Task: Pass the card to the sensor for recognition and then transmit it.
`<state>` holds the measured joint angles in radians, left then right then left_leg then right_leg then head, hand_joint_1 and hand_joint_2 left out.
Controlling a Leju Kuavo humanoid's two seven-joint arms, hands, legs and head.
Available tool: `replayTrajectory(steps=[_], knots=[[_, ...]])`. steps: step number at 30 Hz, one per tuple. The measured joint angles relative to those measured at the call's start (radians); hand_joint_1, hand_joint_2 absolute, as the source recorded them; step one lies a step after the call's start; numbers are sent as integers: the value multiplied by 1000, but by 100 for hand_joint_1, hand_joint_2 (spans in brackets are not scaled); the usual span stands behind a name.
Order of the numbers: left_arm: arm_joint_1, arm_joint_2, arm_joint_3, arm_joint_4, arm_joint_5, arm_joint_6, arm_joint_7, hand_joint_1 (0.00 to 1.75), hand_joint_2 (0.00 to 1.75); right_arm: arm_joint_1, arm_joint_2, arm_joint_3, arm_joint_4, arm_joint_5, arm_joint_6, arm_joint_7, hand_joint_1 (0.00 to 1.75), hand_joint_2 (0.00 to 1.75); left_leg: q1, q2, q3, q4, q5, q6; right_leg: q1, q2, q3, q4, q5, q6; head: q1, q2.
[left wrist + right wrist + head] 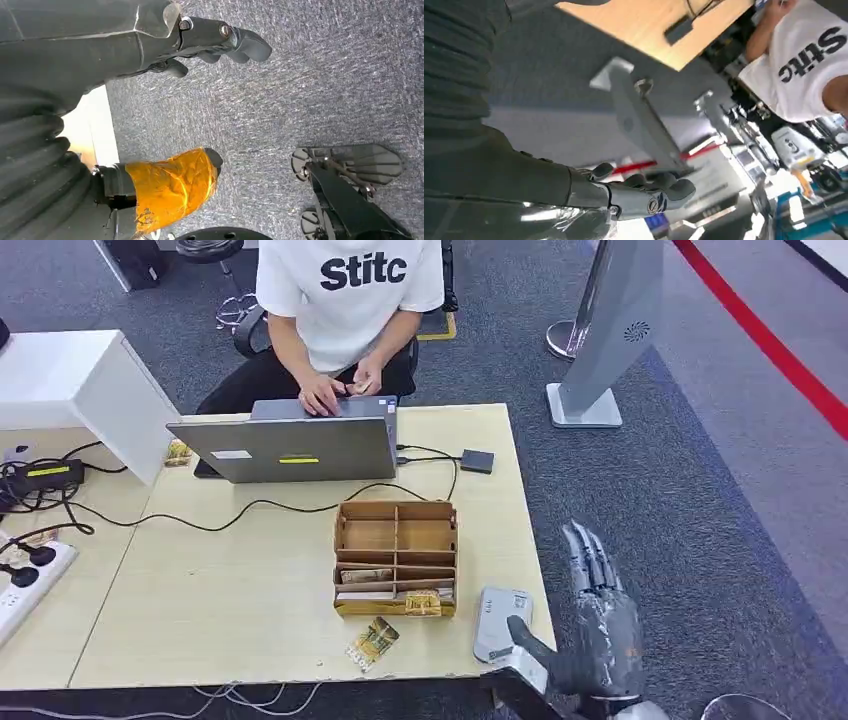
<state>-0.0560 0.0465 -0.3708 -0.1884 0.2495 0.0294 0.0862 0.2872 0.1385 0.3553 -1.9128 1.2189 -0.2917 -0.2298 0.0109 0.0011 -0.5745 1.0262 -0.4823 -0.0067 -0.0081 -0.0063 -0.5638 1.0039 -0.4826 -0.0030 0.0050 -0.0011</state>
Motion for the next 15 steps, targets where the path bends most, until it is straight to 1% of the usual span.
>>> replayTrajectory(steps=[2,3,5,7,10,15], knots=[[-2,-1,0,0,-5,-3,3,0,175,-38,-24,59,38,92,-45,35,0,175,0,0,0,0,0,0,0,0,0,0,0,0,0,0],[-3,-1,0,0,-8,-5,5,0,175,-65,-44,103,73,142,-74,53,0,175,0,0,0,0,0,0,0,0,0,0,0,0,0,0],[-5,-2,-2,0,-15,-8,5,0,175,-109,-74,169,128,188,-108,67,0,175,0,0,0,0,0,0,0,0,0,0,0,0,0,0],[-6,-3,-2,0,-19,-9,5,0,175,-145,-98,220,178,200,-120,77,0,175,0,0,0,0,0,0,0,0,0,0,0,0,0,0],[-6,-3,-2,0,-24,-9,5,0,175,-183,-119,266,234,200,-125,81,0,175,0,0,0,0,0,0,0,0,0,0,0,0,0,0],[-6,-3,-3,0,-25,-9,5,0,175,-220,-136,303,294,199,-126,81,0,175,0,0,0,0,0,0,0,0,0,0,0,0,0,0]])
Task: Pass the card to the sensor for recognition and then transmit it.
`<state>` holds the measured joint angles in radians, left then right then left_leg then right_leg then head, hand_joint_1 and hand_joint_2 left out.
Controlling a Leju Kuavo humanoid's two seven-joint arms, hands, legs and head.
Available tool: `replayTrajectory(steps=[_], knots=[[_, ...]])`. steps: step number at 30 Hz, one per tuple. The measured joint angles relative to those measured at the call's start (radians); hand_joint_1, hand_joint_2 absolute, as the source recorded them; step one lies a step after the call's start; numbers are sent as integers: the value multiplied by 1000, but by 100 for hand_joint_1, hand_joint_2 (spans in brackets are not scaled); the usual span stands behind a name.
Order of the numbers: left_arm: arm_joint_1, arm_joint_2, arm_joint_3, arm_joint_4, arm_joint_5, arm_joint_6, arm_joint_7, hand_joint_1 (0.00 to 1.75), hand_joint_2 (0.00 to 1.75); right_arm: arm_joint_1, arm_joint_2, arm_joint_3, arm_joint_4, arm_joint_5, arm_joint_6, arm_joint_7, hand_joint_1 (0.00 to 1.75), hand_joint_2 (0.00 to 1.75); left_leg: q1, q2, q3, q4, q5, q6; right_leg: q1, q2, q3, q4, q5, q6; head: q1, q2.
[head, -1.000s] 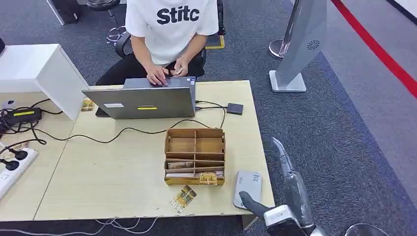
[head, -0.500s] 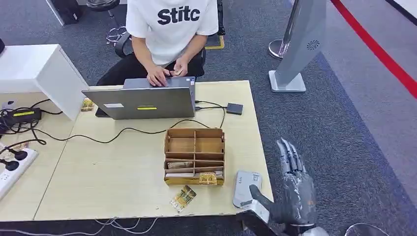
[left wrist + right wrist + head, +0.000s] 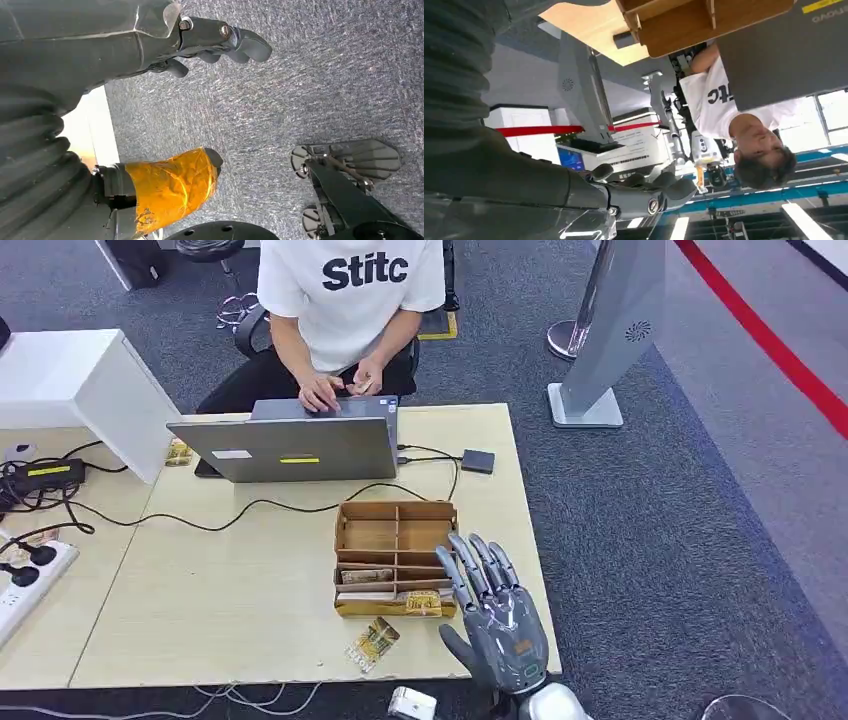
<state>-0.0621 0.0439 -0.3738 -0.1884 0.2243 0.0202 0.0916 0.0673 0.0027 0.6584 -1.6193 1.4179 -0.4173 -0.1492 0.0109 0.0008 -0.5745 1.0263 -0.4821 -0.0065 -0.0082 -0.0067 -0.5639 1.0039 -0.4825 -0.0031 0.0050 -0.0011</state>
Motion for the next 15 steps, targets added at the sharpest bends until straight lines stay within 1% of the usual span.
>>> replayTrajectory(steps=[9,15], knots=[[-1,0,-1,0,-9,-1,0,0,175,-37,-14,31,70,-5,4,10,0,175,0,0,0,0,0,0,0,0,0,0,0,0,0,0],[-2,-2,-6,0,-17,-2,0,0,175,-54,-15,43,143,-23,11,-3,0,175,0,0,0,0,0,0,0,0,0,0,0,0,0,0]])
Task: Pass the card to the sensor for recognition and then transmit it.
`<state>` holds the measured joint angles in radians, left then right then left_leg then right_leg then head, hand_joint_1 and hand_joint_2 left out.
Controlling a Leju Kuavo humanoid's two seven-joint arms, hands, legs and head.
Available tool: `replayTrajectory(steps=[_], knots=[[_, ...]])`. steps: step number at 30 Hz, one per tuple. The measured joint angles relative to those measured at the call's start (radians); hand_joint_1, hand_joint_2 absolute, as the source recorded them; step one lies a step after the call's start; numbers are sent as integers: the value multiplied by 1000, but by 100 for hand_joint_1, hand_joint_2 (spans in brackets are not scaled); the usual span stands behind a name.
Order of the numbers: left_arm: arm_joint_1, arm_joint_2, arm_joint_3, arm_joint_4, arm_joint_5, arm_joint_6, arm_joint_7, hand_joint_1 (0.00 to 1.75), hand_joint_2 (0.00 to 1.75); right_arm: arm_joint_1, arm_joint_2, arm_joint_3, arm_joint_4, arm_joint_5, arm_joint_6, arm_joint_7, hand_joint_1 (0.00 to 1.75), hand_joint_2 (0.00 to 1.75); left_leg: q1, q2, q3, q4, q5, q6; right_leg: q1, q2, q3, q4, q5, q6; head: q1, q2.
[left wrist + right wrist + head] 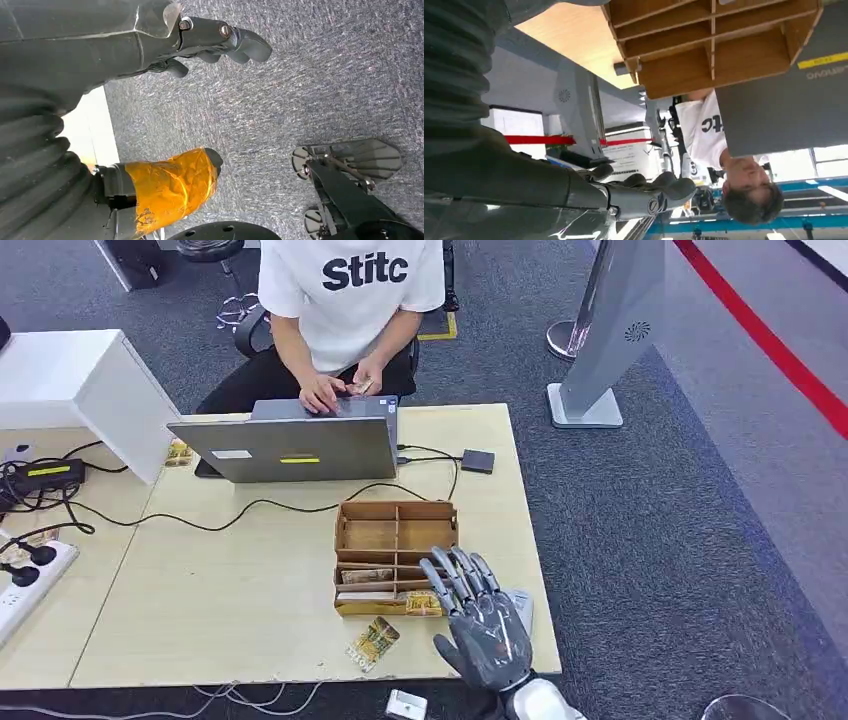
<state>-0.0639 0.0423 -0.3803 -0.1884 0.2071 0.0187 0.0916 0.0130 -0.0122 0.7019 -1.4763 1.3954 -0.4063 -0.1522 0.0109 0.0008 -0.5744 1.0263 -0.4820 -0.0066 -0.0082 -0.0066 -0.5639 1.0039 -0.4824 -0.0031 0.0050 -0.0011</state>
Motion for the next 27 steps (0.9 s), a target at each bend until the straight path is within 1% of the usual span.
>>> replayTrajectory(steps=[6,16,21,27], knots=[[-5,-2,-2,0,-5,-1,0,0,175,-24,0,6,77,-18,3,-23,0,175,0,0,0,0,0,0,0,0,0,0,0,0,0,0],[-8,-2,-4,0,-10,-2,0,0,175,-38,3,9,134,-21,3,-39,0,175,0,0,0,0,0,0,0,0,0,0,0,0,0,0],[-8,-3,-17,0,-14,-3,0,0,175,-48,16,11,163,-37,4,-58,0,175,0,0,0,0,0,0,0,0,0,0,0,0,0,0],[-9,-3,-18,0,-15,-6,0,0,175,-65,32,11,184,-46,4,-60,0,175,0,0,0,0,0,0,0,0,0,0,0,0,0,0]])
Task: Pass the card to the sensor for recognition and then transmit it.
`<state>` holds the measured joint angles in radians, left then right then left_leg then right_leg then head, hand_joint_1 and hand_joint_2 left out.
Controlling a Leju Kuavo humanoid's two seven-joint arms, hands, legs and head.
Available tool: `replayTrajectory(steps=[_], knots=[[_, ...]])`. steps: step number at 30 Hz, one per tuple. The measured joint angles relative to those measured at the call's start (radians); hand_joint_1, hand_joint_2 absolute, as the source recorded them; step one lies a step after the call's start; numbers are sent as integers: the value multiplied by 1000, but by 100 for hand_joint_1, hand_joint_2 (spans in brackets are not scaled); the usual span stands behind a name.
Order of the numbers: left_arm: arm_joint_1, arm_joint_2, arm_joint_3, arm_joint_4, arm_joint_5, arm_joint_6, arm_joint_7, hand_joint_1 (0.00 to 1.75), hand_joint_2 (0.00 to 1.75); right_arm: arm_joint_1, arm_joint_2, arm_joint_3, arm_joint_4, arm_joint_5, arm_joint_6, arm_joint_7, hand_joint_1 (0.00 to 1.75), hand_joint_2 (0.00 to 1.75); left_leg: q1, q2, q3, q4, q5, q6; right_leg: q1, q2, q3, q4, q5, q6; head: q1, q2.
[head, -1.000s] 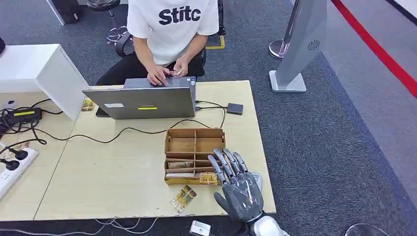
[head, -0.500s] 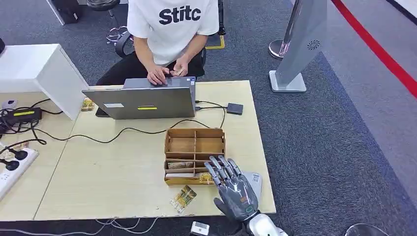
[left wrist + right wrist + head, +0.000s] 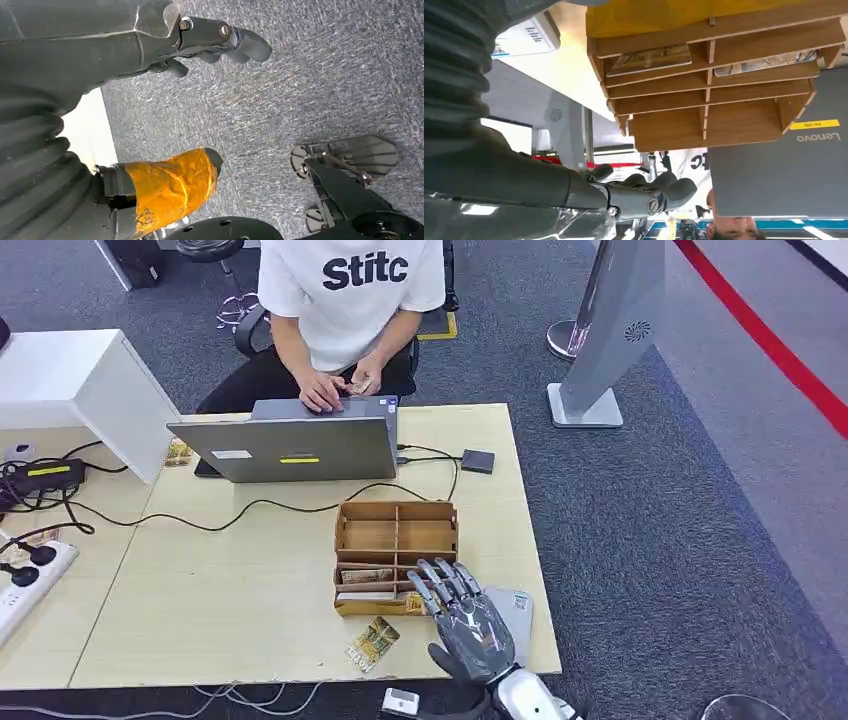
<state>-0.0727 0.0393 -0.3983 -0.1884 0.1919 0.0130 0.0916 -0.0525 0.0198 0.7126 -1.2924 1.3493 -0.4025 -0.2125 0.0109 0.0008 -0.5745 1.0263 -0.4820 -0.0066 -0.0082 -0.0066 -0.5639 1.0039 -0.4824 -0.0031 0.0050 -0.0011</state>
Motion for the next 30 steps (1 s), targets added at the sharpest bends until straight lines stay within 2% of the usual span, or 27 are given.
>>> replayTrajectory(steps=[9,25,26,27,29,30], knots=[[-1,0,-7,0,-9,-3,0,0,175,-46,26,4,57,-21,-8,-18,0,175,0,0,0,0,0,0,0,0,0,0,0,0,0,0],[-5,-8,-25,0,-23,-6,2,0,175,-115,70,11,208,-23,-3,-7,0,175,0,0,0,0,0,0,0,0,0,0,0,0,0,0],[-5,-8,-25,0,-23,-6,2,0,175,-118,71,11,215,-23,-3,-7,44,175,0,0,0,0,0,0,0,0,0,0,0,0,0,0],[-5,-8,-25,0,-23,-6,2,0,175,-120,72,11,222,-23,-3,-7,155,175,0,0,0,0,0,0,0,0,0,0,0,0,0,0],[-5,-8,-26,0,-23,-6,2,0,175,-123,74,11,232,-23,-3,-7,175,175,0,0,0,0,0,0,0,0,0,0,0,0,0,0],[-5,-8,-26,0,-23,-6,2,0,175,-124,76,11,237,-22,-4,-5,175,175,0,0,0,0,0,0,0,0,0,0,0,0,0,0]])
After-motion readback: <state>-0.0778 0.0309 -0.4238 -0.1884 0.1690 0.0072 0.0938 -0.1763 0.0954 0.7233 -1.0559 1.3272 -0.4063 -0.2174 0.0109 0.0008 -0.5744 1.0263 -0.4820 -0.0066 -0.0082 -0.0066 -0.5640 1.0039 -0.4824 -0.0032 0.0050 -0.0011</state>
